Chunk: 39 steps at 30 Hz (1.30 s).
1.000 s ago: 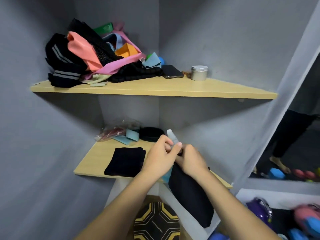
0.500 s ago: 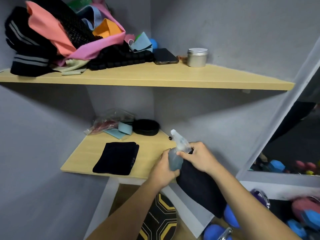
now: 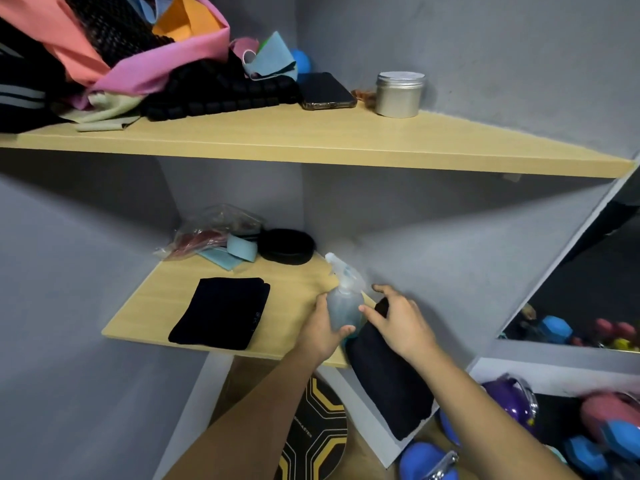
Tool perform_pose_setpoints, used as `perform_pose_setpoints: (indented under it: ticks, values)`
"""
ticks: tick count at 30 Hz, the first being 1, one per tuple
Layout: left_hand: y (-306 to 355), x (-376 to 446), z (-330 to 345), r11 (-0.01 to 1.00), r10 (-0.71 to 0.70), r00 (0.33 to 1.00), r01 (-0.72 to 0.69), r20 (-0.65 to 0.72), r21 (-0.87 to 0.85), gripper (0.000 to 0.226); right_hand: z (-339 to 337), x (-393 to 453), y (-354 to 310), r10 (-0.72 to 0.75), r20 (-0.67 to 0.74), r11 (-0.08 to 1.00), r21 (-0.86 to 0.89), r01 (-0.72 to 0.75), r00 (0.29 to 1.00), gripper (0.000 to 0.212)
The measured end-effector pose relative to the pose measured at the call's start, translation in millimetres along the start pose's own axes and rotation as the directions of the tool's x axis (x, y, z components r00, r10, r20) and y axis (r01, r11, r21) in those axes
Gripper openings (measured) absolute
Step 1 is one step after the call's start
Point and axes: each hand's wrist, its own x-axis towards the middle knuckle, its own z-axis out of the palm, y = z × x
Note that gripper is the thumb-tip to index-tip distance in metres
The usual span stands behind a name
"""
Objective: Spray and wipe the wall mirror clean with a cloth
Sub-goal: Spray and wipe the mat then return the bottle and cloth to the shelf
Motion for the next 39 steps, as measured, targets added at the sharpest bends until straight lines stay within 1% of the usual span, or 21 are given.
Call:
perform_pose_setpoints:
  ticks: [2, 5, 6, 7, 9, 10, 11, 12, 14, 16, 17, 20, 22, 24, 27, 29, 31, 33, 35, 37, 39]
  values:
    - [-1, 1, 0, 1.000, 0.009, 1.000, -0.009, 0.020, -0.005, 0.084, -3, -3, 1, 0.007, -0.019, 1.000, -0.003, -0.007, 1.000, 0.054]
    - [-2, -5, 0, 0.997, 0.007, 0.998, -0.003, 0.056, -0.078, 0.105, -8, -5, -4, -0.045, -0.017, 0.999, -0.032, 0.044, 0.999, 0.047]
    - [-4, -9, -1, 0.993, -0.004, 1.000, 0.007, 0.021, -0.121, 0.105, -9, -6, -6, -0.068, -0.013, 0.997, -0.040, 0.068, 0.998, 0.044]
    - [-9, -13, -2, 0.987, -0.022, 0.997, 0.010, -0.071, -0.163, 0.097, -10, -8, -9, -0.092, -0.005, 0.995, -0.045, 0.092, 0.996, 0.041]
    - [-19, -24, -11, 0.977, -0.053, 0.943, -0.019, -0.329, -0.212, 0.062, -11, -13, -18, -0.149, 0.015, 0.988, -0.036, 0.149, 0.989, 0.037]
    - [-23, -30, -20, 0.973, -0.058, 0.912, -0.039, -0.405, -0.228, 0.040, -10, -16, -24, -0.183, 0.024, 0.983, -0.021, 0.183, 0.983, 0.036]
    - [-23, -37, -32, 0.963, -0.058, 0.913, -0.055, -0.403, -0.263, 0.024, -9, -17, -31, -0.218, 0.029, 0.976, 0.009, 0.217, 0.976, 0.035]
    - [-20, -44, -45, 0.943, -0.058, 0.942, -0.058, -0.330, -0.329, 0.024, -9, -18, -39, -0.254, 0.033, 0.966, 0.050, 0.252, 0.967, 0.032]
    - [-13, -60, -72, 0.887, -0.075, 0.995, 0.038, -0.064, -0.460, 0.046, -4, -17, -63, -0.324, 0.026, 0.934, 0.165, 0.316, 0.946, 0.024]
    - [-9, -74, -96, 0.785, -0.114, 0.980, 0.189, 0.163, -0.590, 0.056, 3, -14, -91, -0.359, -0.025, 0.889, 0.293, 0.350, 0.933, 0.013]
    - [-11, -78, -104, 0.723, -0.129, 0.967, 0.243, 0.219, -0.646, 0.063, 7, -12, -105, -0.359, -0.065, 0.860, 0.364, 0.357, 0.931, 0.010]
    - [-13, -95, -138, 0.571, -0.183, 0.959, 0.283, 0.217, -0.771, 0.089, 17, -6, -148, -0.342, -0.183, 0.733, 0.562, 0.384, 0.922, 0.005]
    - [-15, -106, -163, 0.574, -0.155, 0.974, 0.226, 0.167, -0.787, 0.096, 26, 0, -169, -0.297, -0.261, 0.669, 0.629, 0.395, 0.919, 0.003]
    - [-18, -115, -188, 0.623, -0.111, 0.988, 0.152, 0.105, -0.768, 0.082, 37, 7, -188, -0.250, -0.270, 0.647, 0.668, 0.368, 0.930, 0.008]
    - [-15, -123, -225, 0.654, -0.134, 0.989, 0.044, -0.058, -0.755, 0.052, 55, 14, -206, -0.181, -0.158, 0.689, 0.684, 0.240, 0.971, 0.030]
    - [-15, -123, -252, 0.687, -0.128, 0.976, -0.043, -0.179, -0.726, 0.046, 68, 16, -216, -0.155, 0.014, 0.711, 0.696, 0.102, 0.988, 0.055]
    - [-17, -117, -280, 0.732, -0.131, 0.955, -0.090, -0.268, -0.676, 0.037, 83, 17, -222, -0.099, 0.248, 0.682, 0.722, -0.116, 0.964, 0.083]
    - [-21, -105, -308, 0.765, -0.110, 0.941, -0.125, -0.319, -0.632, 0.024, 98, 18, -228, -0.058, 0.522, 0.592, 0.704, -0.392, 0.851, 0.082]
    - [-23, -94, -335, 0.775, -0.081, 0.938, -0.153, -0.337, -0.614, 0.019, 116, 18, -236, -0.110, 0.668, 0.576, 0.646, -0.501, 0.736, 0.075]
    - [-24, -83, -357, 0.761, -0.046, 0.953, -0.162, -0.301, -0.628, 0.022, 132, 17, -250, -0.187, 0.685, 0.556, 0.664, -0.499, 0.704, 0.066]
    - [-31, -71, -379, 0.743, -0.037, 0.970, -0.136, -0.242, -0.656, 0.027, 146, 21, -273, -0.224, 0.619, 0.463, 0.747, -0.476, 0.753, 0.058]
